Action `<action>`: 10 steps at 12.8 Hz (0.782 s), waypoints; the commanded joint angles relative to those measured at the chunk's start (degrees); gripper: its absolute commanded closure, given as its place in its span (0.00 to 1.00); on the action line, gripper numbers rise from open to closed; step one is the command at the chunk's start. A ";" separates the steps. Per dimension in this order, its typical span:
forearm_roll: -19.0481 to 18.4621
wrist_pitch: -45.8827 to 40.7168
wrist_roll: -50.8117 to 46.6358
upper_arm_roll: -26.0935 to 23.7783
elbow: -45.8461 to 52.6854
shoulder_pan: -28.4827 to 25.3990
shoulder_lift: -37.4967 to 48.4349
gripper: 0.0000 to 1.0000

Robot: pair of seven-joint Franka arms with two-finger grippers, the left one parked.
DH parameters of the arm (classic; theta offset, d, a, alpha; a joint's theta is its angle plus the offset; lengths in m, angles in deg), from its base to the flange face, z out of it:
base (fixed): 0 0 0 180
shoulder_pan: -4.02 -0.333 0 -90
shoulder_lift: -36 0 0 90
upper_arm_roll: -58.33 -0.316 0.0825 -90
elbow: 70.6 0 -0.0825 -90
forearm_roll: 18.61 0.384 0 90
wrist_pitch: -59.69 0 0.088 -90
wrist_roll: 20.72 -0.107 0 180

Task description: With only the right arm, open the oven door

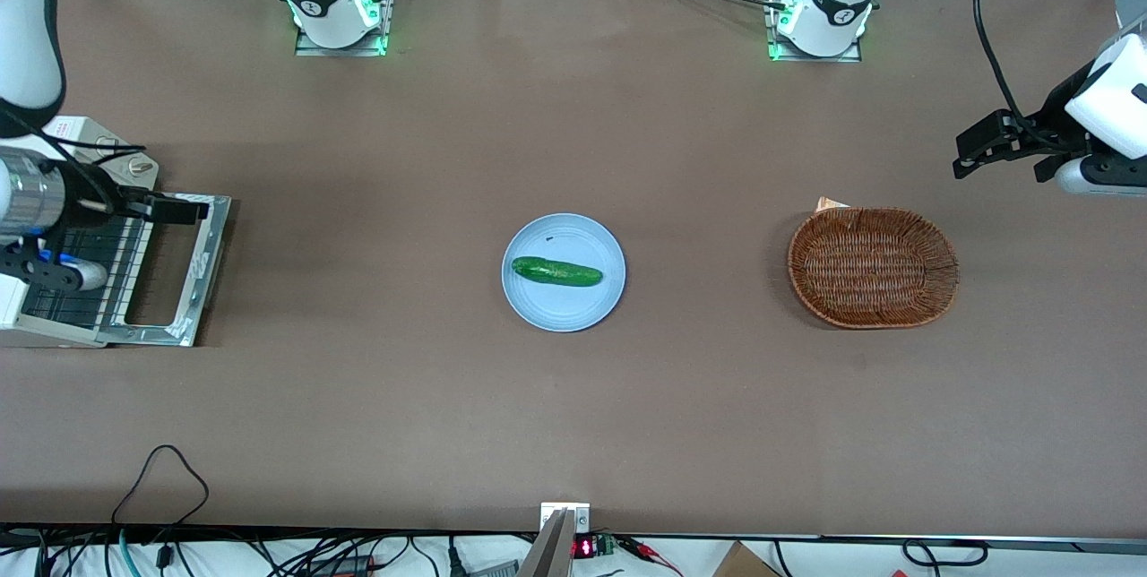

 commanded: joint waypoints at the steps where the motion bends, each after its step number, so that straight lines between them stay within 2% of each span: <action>1: 0.82 2.83 9.01 6.64 -5.81 -6.07 6.45 0.01; 2: 0.82 7.03 9.04 11.13 -9.67 -10.73 9.43 0.01; 5: 0.03 22.94 10.18 11.96 -24.79 -12.70 19.72 0.01; 10: -0.06 20.19 10.54 11.79 -25.44 -12.80 20.89 0.01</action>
